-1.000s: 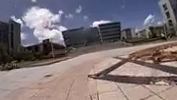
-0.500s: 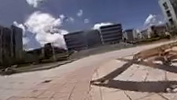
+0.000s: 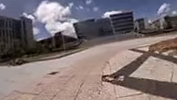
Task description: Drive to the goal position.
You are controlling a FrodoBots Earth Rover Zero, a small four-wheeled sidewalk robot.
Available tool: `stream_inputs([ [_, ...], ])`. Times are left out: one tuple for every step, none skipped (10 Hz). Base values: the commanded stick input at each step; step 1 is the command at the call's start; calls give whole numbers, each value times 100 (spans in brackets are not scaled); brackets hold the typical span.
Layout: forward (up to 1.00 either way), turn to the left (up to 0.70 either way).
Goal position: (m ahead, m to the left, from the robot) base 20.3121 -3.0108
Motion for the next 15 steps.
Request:
stream_inputs([
  [70, 0],
  [70, 0],
  [70, 0],
  [70, 0],
  [70, 0],
  [70, 0],
  [70, 0],
  [70, 0],
  [70, -11],
  [70, -24],
  [70, -8],
  [70, 0],
  [70, 0],
  [70, 0],
  [70, 0],
])
